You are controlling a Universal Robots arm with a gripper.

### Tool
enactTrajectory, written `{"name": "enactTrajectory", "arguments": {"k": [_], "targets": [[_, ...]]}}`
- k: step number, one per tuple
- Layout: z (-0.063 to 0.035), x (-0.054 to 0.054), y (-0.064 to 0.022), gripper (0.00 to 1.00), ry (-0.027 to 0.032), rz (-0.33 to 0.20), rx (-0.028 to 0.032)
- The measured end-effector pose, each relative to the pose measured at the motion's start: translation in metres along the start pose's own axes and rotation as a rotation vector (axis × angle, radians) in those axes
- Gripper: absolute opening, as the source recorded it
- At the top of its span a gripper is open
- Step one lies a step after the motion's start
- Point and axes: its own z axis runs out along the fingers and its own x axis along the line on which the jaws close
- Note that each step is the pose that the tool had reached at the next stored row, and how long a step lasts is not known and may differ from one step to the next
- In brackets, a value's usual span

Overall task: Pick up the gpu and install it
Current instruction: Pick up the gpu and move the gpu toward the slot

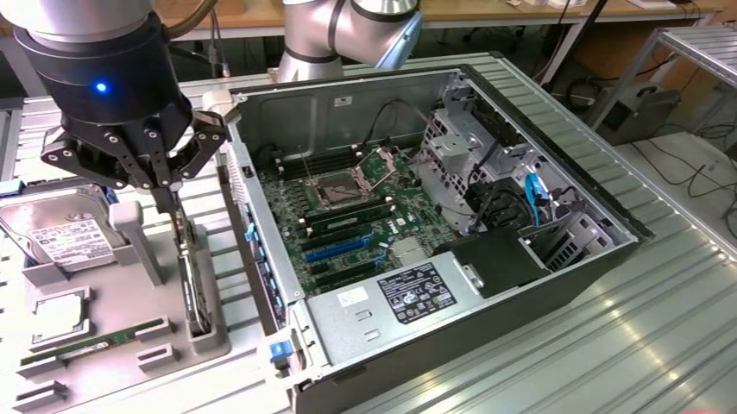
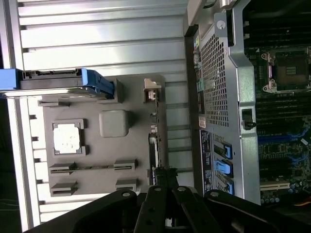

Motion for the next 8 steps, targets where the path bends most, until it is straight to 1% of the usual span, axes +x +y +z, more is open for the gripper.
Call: {"name": "enactTrajectory", "arguments": {"k": [1,3,5,7,8], "targets": [[0.0000,0.0000,0.0000,0.14,-0.0001,0.000,0.0000],[0.0001,0.0000,0.0000,0.26,-0.0001,0.000,-0.0001],[0.0001,0.0000,0.0000,0.26,-0.0001,0.000,0.0000],[0.0021,0.0003,-0.0001,0.38,-0.0002,0.000,0.0001],[0.0038,0.0010,-0.0001,0.38,-0.0001,0.001,0.0004]]}}
